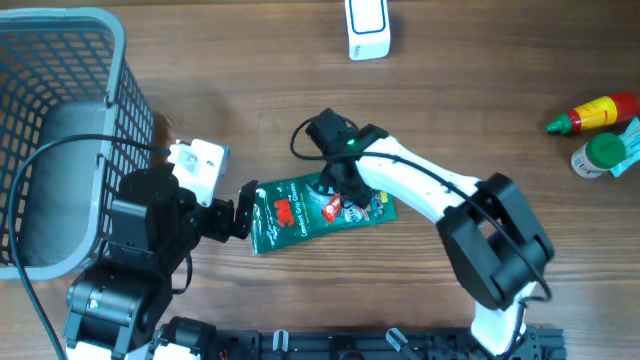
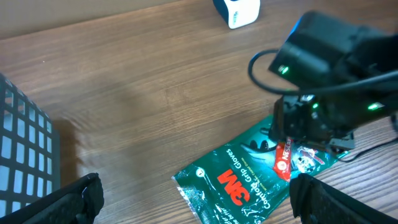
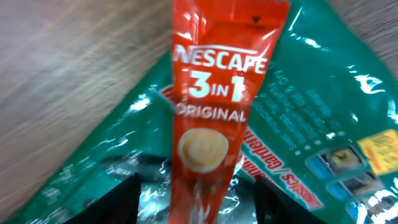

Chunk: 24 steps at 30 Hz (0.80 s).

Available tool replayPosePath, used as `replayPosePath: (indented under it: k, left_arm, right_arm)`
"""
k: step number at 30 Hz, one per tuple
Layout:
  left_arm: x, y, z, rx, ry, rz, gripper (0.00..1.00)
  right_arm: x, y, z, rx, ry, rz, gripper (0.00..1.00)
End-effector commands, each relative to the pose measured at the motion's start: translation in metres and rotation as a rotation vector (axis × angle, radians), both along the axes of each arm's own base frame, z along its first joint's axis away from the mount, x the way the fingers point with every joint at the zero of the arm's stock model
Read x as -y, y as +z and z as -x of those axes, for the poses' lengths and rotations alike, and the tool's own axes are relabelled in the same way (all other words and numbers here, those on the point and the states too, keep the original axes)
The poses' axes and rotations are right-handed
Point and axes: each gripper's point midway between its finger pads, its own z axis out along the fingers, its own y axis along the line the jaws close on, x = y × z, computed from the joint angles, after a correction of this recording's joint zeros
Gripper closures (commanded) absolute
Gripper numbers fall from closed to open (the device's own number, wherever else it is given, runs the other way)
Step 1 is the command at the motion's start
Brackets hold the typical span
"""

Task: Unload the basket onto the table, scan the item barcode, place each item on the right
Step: 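Reach the right gripper to the red Nescafe stick on the gloves bag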

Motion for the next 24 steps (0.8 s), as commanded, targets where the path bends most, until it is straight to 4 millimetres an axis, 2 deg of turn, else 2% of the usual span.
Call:
replayPosePath:
  k: [1, 6, 8, 10, 11, 13, 15, 19, 22, 24]
  left_arm:
    - [0.000, 0.001, 0.000, 0.000, 0.002, 0.011, 0.00]
    - [0.000, 0.001, 0.000, 0.000, 0.002, 0.011, 0.00]
    - [0.000, 0.001, 0.000, 0.000, 0.002, 0.011, 0.00]
    - [0.000, 0.001, 0.000, 0.000, 0.002, 0.011, 0.00]
    - [0.000, 0.001, 0.000, 0.000, 0.002, 0.011, 0.00]
    - [0.000, 0.001, 0.000, 0.000, 0.002, 0.011, 0.00]
    - [0.000, 0.001, 0.000, 0.000, 0.002, 0.011, 0.00]
    - [0.000, 0.001, 0.000, 0.000, 0.002, 0.011, 0.00]
    - [0.000, 0.001, 0.000, 0.000, 0.002, 0.011, 0.00]
    - [0.000, 0.001, 0.000, 0.000, 0.002, 0.011, 0.00]
  right_arm:
    - [0.003, -0.014, 0.000, -0.015, -0.006, 0.050, 0.42]
    - [0.013, -0.014, 0.011, -0.058, 0.028, 0.092, 0.65]
    - [0.024, -0.012, 0.014, -0.077, 0.088, 0.133, 0.73]
    - [0.039, -0.008, 0.015, -0.096, 0.194, 0.181, 0.73]
    - [0.053, -0.002, 0.010, -0.095, 0.360, 0.239, 0.73]
    - [0.070, 0.004, 0.003, -0.080, 0.464, 0.330, 0.66]
    - [0.090, 0.017, -0.003, -0.060, 0.477, 0.448, 0.47]
    - [0.095, 0.047, -0.001, -0.016, 0.487, 0.452, 0.33]
    - [0.092, 0.070, 0.004, 0.036, 0.357, 0.387, 0.30]
    - [0.081, 0.069, 0.006, 0.040, 0.331, 0.317, 0.32]
